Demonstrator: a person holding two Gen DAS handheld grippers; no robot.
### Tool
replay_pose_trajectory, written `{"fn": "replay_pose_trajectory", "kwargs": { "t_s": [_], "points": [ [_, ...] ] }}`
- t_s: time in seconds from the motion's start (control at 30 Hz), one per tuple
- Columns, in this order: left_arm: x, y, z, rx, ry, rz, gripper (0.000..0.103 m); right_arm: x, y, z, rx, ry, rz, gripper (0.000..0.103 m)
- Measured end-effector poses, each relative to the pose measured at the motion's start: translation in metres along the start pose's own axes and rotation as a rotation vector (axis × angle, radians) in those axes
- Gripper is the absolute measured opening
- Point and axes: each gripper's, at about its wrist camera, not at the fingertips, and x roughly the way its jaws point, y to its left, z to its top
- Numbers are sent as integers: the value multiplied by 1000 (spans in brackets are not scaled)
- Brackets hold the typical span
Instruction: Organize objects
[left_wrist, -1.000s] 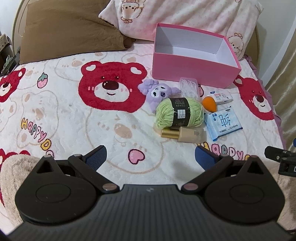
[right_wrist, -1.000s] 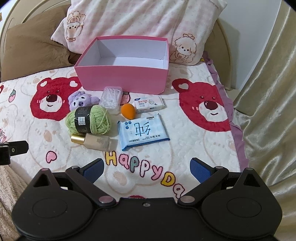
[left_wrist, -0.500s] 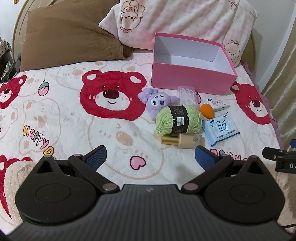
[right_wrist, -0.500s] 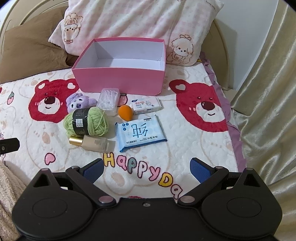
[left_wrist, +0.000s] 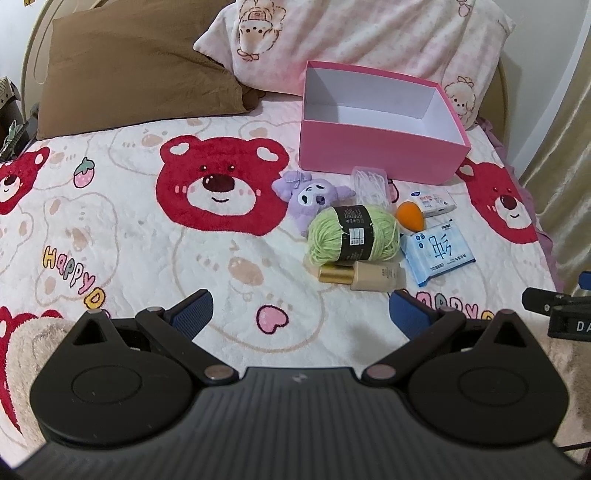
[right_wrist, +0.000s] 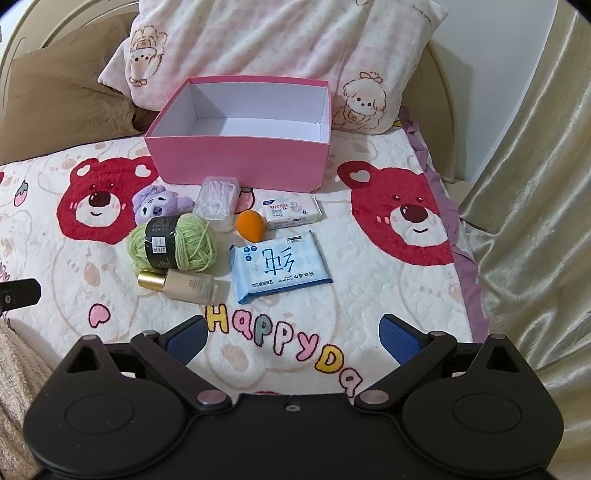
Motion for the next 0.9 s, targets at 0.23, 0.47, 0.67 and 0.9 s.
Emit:
{"fn": "replay_pose_trajectory", "kwargs": {
  "t_s": [0.23, 0.47, 0.67, 0.9],
  "points": [
    [-7, -2, 16, 19, 0, -65, 103, -8, -1, 5, -3, -41, 116, 101],
    [20, -8, 51, 74, 1, -101, 103, 4, 13, 19, -34, -171, 443, 101],
    [76, -5, 71, 59, 12, -172, 103, 55, 43, 30, -159, -192, 425, 101],
    [135, 5, 70, -23, 33, -225, 101, 109, 63, 44, -286, -195, 471, 101]
  ]
}}
